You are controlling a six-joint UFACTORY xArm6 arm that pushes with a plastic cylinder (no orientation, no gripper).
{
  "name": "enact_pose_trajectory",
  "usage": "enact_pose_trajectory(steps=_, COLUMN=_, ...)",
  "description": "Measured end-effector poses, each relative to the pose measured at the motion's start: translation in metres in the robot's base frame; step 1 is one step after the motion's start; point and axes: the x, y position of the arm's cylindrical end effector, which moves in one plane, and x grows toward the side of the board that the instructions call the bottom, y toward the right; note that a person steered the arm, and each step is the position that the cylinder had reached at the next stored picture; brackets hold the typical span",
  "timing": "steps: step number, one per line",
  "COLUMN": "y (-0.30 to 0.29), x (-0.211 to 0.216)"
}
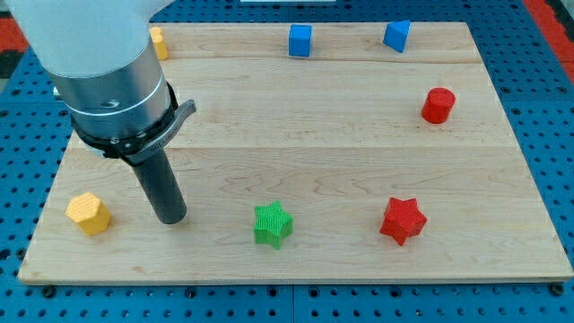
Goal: Push the green star towards top center
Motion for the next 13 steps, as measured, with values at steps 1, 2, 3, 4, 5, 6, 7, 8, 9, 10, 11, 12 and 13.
enact_pose_trajectory(steps=1, y=0.000, x=0.000)
enact_pose_trajectory(steps=2, y=0.000, x=0.000)
enact_pose_trajectory(steps=3, y=0.000, x=0.000)
enact_pose_trajectory(steps=4, y=0.002, x=0.000)
enact_pose_trajectory(steps=5, y=0.003, x=-0.021)
enact_pose_trajectory(steps=6, y=0.003, x=-0.053)
enact_pose_trajectory(steps=7, y=0.005, x=-0.053)
enact_pose_trajectory(steps=8, y=0.001, x=-0.053)
enact_pose_trajectory(steps=9, y=0.007, x=-0.040)
enact_pose_trajectory(steps=10, y=0.020, x=-0.001)
enact_pose_trajectory(steps=11, y=0.027, x=0.041)
enact_pose_trajectory(steps=12, y=0.076, x=0.067)
enact_pose_trajectory(steps=13, y=0.119, x=0.056)
